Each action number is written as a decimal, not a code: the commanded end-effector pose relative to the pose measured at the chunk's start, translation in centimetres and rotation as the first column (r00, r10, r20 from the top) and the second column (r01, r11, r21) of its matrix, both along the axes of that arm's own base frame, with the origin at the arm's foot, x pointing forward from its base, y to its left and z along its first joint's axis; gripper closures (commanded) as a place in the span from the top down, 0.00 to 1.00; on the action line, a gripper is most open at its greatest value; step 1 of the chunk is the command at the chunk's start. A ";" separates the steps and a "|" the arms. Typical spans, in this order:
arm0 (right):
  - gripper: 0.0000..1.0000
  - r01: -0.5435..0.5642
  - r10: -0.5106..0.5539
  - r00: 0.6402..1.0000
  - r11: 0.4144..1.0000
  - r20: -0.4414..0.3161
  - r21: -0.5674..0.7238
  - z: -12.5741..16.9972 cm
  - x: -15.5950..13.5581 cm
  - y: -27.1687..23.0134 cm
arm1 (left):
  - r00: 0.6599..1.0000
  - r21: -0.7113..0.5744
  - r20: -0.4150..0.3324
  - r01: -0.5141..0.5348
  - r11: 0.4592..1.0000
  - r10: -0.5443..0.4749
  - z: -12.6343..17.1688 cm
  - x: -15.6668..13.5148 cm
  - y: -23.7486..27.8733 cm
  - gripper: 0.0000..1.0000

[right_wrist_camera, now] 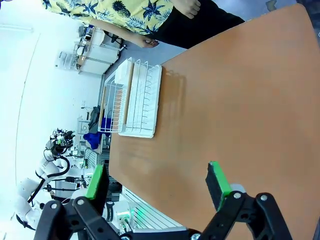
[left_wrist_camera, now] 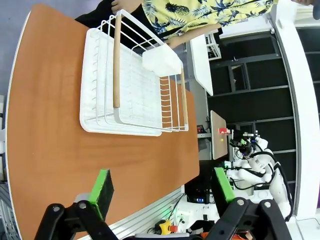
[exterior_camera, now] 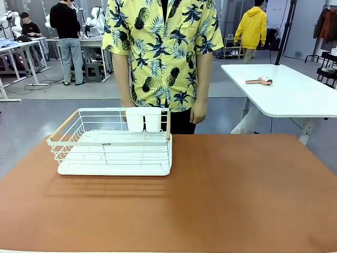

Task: Clean the table.
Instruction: Pick up the Lint Roller when the human hands it over.

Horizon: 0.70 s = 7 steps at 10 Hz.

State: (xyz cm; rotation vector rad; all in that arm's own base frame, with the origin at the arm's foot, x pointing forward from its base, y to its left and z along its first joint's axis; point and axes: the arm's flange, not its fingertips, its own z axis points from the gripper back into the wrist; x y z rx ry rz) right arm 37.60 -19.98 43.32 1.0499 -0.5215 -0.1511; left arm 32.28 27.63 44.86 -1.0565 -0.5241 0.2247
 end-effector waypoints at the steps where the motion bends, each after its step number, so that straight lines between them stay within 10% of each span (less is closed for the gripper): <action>1: 1.00 -0.005 0.005 1.000 1.000 0.013 0.014 0.1 0.1 0.1 | 1.000 -0.009 0.025 0.010 1.000 -0.010 0.2 -0.3 0.1 1.00; 7: 1.00 -0.005 0.005 1.000 1.000 0.013 0.014 0.1 0.1 0.1 | 1.000 -0.009 0.025 0.010 1.000 -0.010 0.2 -0.3 0.1 1.00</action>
